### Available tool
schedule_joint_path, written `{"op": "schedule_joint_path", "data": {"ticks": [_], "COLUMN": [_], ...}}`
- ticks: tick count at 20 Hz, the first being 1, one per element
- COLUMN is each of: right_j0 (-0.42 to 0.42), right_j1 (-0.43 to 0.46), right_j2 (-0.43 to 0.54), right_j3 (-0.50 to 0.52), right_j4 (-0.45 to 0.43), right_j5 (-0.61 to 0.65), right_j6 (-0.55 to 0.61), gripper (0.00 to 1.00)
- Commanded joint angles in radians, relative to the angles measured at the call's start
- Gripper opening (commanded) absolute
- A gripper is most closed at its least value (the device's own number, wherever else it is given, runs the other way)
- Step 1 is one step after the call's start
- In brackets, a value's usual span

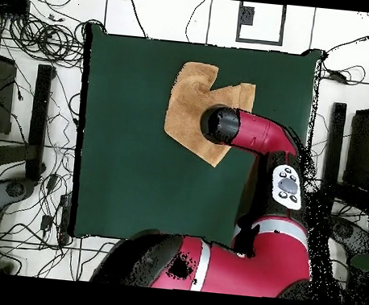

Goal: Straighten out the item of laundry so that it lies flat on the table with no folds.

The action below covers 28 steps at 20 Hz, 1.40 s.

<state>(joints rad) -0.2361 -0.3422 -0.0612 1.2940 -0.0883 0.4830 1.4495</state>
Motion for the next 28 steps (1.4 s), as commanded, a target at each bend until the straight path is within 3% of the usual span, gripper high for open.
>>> {"op": "schedule_joint_path", "data": {"ticks": [1,4,10,14,24,28], "right_j0": [0.033,0.031,0.033,0.027,0.024,0.051], "right_j1": [0.088,0.097,0.288,0.346,0.361,0.335], "right_j2": [0.055,0.059,0.067,0.084,0.092,0.054], "right_j3": [0.03,0.038,-0.125,-0.171,-0.175,-0.177], "right_j4": [0.048,0.03,0.009,0.01,0.033,0.057], "right_j5": [-0.01,-0.047,-0.092,-0.102,0.004,0.134], "right_j6": [0.225,0.203,0.158,0.145,0.158,0.194], "gripper": [0.0,0.0,0.0,0.0,0.0,0.0]}}
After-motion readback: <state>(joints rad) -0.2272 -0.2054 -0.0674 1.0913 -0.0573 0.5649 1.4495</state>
